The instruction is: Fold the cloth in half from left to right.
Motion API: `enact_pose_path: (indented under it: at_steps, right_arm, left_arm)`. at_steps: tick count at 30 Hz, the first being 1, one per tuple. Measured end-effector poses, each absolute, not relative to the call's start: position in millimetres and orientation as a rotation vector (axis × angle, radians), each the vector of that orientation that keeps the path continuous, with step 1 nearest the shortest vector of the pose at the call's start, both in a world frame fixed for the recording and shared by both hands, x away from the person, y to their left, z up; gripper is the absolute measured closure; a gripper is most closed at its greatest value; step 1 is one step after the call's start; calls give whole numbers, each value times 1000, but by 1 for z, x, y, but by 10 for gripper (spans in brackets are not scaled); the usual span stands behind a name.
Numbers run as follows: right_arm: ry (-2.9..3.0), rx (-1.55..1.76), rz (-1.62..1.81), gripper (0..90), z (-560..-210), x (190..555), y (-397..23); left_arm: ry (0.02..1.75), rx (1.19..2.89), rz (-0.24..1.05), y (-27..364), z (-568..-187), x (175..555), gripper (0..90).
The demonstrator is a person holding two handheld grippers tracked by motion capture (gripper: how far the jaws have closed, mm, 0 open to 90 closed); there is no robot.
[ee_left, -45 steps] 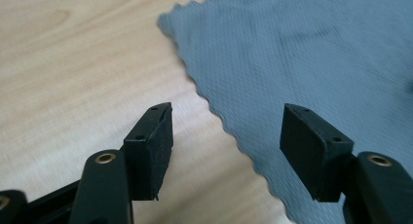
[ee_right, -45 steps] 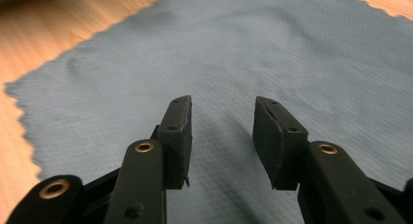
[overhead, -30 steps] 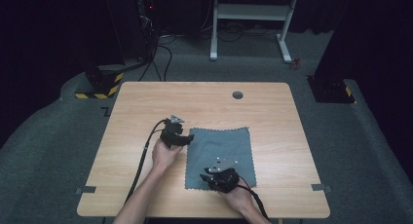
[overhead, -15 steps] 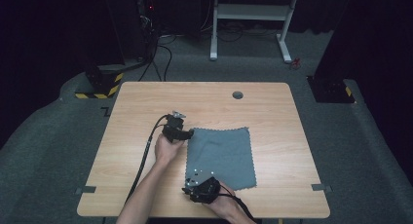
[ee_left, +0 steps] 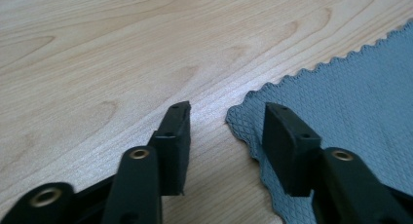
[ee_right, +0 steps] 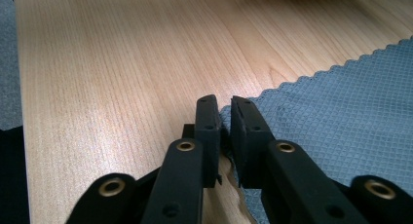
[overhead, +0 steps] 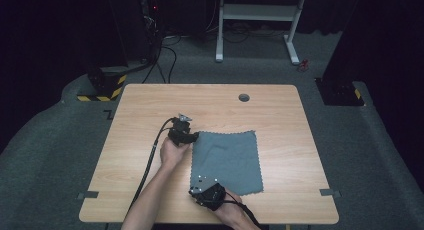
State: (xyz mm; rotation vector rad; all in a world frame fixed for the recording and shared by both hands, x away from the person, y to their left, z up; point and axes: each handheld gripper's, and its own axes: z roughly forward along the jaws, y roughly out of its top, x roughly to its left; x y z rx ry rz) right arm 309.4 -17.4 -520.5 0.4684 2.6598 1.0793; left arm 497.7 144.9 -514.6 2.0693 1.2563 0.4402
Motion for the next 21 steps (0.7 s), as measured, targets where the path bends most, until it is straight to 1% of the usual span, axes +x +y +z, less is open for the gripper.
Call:
enact_pose_path:
  at_steps: [3,6,11,13,18,21]
  right_arm:
    - [2648,466,1064,876,-520,308,-16]
    - [2645,471,1058,890,-520,308,-16]
    - [2641,470,1049,897,-520,307,-16]
    - [2641,474,1058,900,-520,308,-17]
    - [2644,482,1067,900,-519,308,-17]
    - [2648,501,1082,900,-517,308,-18]
  left_arm:
    - [1239,2092,431,142,-513,499,592]
    - [1217,2115,423,137,-512,501,657]
    - [1216,2100,371,136,-513,504,842]
    - [1221,2086,345,137,-513,504,887]
    - [1215,2086,338,140,-513,505,896]
    - [1224,2057,315,143,-511,507,899]
